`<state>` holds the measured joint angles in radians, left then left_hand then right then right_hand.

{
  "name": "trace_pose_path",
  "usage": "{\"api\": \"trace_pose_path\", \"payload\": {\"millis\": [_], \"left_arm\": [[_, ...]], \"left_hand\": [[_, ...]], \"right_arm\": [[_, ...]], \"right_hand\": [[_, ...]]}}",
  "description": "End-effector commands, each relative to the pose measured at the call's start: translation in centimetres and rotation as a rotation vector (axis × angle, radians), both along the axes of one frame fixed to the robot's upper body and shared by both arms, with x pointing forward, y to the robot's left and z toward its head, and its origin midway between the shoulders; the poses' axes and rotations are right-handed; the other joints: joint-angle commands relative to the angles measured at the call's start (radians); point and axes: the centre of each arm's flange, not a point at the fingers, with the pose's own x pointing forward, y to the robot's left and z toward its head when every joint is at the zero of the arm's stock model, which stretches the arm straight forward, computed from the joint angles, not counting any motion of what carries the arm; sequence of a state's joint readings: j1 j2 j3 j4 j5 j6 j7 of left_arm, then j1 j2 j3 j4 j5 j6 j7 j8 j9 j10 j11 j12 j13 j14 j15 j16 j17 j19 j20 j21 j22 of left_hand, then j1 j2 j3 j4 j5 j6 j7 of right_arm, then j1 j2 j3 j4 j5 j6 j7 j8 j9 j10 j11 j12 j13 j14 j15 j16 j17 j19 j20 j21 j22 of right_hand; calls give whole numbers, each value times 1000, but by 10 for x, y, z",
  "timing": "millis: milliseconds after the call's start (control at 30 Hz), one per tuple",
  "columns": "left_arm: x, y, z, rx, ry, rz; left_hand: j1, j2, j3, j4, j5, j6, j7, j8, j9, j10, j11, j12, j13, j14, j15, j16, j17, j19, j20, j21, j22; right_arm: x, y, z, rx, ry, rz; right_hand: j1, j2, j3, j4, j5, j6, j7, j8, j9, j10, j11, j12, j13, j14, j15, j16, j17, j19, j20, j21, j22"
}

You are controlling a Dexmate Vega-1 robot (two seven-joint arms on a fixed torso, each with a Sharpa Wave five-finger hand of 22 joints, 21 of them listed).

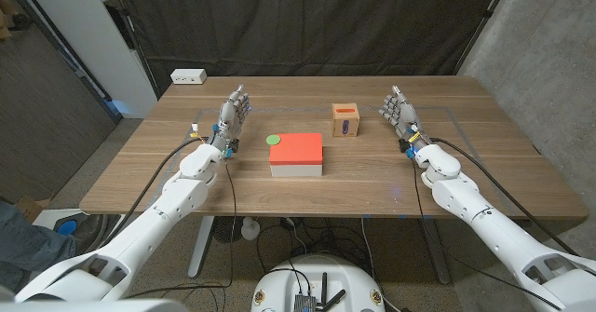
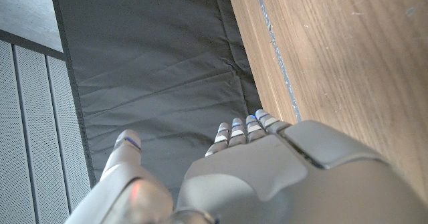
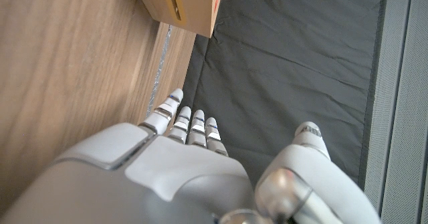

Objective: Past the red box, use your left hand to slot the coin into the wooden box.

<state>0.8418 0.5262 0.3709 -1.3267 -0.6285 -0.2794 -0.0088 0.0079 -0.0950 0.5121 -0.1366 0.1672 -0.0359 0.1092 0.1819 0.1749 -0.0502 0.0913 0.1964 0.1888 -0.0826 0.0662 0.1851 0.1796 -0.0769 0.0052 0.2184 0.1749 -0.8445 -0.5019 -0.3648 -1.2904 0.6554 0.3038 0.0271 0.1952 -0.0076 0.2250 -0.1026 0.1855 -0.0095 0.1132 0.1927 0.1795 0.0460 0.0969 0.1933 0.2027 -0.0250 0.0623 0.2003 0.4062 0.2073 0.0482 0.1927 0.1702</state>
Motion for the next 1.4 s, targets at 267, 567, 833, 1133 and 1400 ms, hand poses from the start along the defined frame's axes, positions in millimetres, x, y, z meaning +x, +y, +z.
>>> {"api": "trace_pose_path", "payload": {"millis": [267,567,833,1133,1400], "left_arm": [[-11,5,7,31,9,89],[-13,7,8,54,64,170],[-13,5,13,134,112,253],[-13,2,16,154,168,252],[-18,3,19,119,162,298]], "left_hand": [[3,-1,-5,3,7,29,-6,11,2,87,9,27,1,187,-10,57,8,131,70,38,9],[2,8,-21,8,8,61,-49,13,2,307,-7,67,7,561,-51,140,23,443,93,155,40],[3,7,-35,8,8,78,-62,14,2,755,-40,190,27,924,-105,263,49,689,56,302,97],[56,2,17,-26,11,147,-24,11,4,1233,-134,362,143,1314,-230,506,108,1058,-50,488,130],[153,-19,101,-39,9,309,12,19,7,1480,-267,646,362,1483,-281,751,265,1222,-195,689,319]], "right_arm": [[-5,-1,-5,19,-8,-15],[-5,0,-6,15,-7,-17],[-4,2,-4,15,-13,-26],[-4,4,-4,18,-12,-34],[-6,6,-5,16,-15,-38]], "right_hand": [[8,5,8,-1,5,5,45,5,5,9,10,6,1,6,10,9,0,15,0,6,5],[8,8,9,-3,5,7,42,5,6,12,10,7,-1,12,13,12,-2,18,3,6,5],[9,10,10,-5,5,9,40,6,6,17,11,9,-3,14,12,13,-4,20,4,7,5],[11,12,11,-8,5,15,38,8,6,22,10,10,-4,21,12,15,-6,26,8,9,5],[13,13,12,-11,5,16,38,7,6,25,11,10,-6,24,12,16,-8,28,9,9,5]]}}
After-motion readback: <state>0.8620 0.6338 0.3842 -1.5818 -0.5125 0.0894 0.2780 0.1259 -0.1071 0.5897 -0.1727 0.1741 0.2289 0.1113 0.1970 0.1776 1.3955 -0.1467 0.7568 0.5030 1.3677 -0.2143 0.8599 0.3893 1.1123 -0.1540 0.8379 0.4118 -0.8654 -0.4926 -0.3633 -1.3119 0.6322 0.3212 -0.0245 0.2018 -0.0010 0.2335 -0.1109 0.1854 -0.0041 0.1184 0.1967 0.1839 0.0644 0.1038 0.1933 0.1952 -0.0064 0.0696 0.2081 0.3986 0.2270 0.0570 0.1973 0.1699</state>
